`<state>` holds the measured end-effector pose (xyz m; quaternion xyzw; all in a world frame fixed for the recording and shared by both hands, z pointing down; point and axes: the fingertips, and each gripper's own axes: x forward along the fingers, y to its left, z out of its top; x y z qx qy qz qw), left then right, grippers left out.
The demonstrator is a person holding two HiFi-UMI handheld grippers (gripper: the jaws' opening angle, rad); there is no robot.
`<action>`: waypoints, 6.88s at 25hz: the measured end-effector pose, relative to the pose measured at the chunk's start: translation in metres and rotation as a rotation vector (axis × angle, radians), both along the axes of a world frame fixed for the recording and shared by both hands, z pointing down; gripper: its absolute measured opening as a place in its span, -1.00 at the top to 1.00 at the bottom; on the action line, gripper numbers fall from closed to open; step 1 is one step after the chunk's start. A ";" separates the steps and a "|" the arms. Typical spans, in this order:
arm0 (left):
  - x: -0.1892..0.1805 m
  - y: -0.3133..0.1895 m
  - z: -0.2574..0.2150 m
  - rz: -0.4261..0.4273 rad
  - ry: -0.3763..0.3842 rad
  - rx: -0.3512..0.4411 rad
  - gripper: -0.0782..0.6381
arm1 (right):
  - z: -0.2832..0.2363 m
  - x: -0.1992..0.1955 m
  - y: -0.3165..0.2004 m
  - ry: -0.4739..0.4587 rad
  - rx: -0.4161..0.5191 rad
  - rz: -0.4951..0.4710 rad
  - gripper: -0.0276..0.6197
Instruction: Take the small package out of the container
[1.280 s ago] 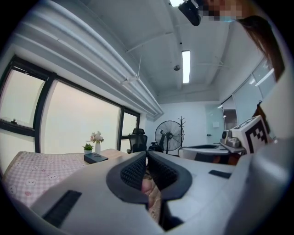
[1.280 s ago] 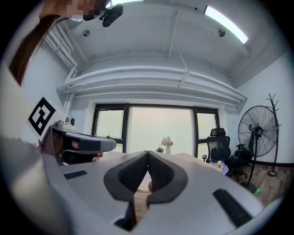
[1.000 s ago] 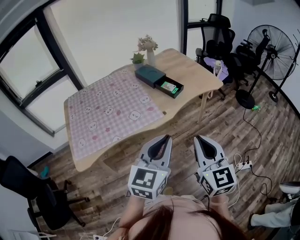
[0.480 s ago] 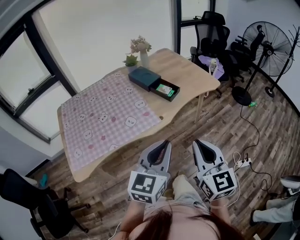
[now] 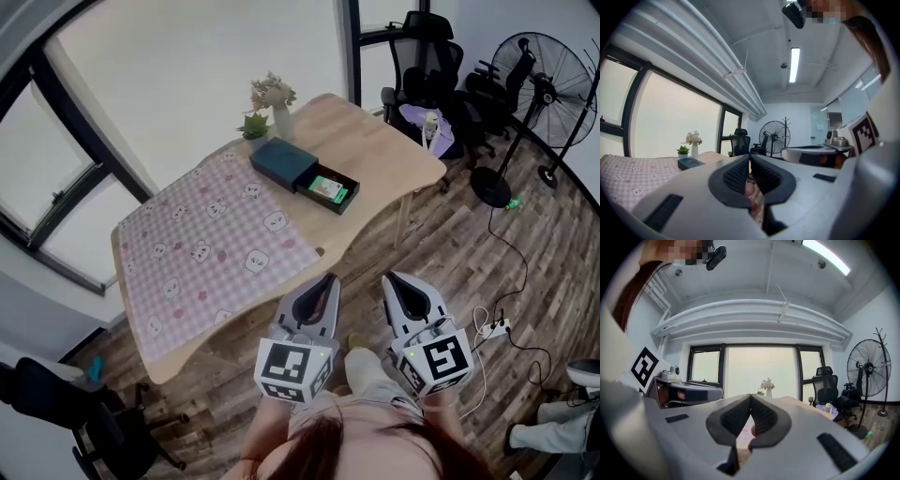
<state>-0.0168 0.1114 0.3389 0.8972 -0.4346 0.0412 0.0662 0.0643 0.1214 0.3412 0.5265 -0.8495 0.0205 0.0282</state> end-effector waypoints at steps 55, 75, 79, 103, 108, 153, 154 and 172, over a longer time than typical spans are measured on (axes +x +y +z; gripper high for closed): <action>-0.004 -0.303 0.057 -0.102 -0.060 -0.095 0.73 | 0.092 -0.014 -0.320 0.153 -0.215 -0.199 0.69; -0.028 -0.371 0.081 -0.087 -0.026 -0.133 0.73 | 0.157 -0.036 -0.389 0.234 -0.375 -0.236 0.52; -0.031 -0.381 0.082 -0.094 -0.005 -0.137 0.73 | 0.168 -0.038 -0.399 0.254 -0.400 -0.249 0.50; -0.043 -0.426 0.124 -0.046 0.014 -0.195 0.73 | 0.249 -0.058 -0.438 0.411 -0.547 -0.305 0.31; -0.045 -0.433 0.133 -0.051 0.013 -0.213 0.73 | 0.269 -0.058 -0.440 0.442 -0.594 -0.324 0.28; -0.066 -0.468 0.182 -0.076 0.028 -0.313 0.73 | 0.358 -0.055 -0.466 0.748 -0.901 -0.365 -0.13; -0.066 -0.468 0.182 -0.076 0.031 -0.314 0.73 | 0.359 -0.055 -0.467 0.751 -0.901 -0.364 -0.13; -0.067 -0.459 0.176 -0.106 0.011 -0.300 0.73 | 0.328 -0.056 -0.463 0.757 -0.754 -0.367 -0.08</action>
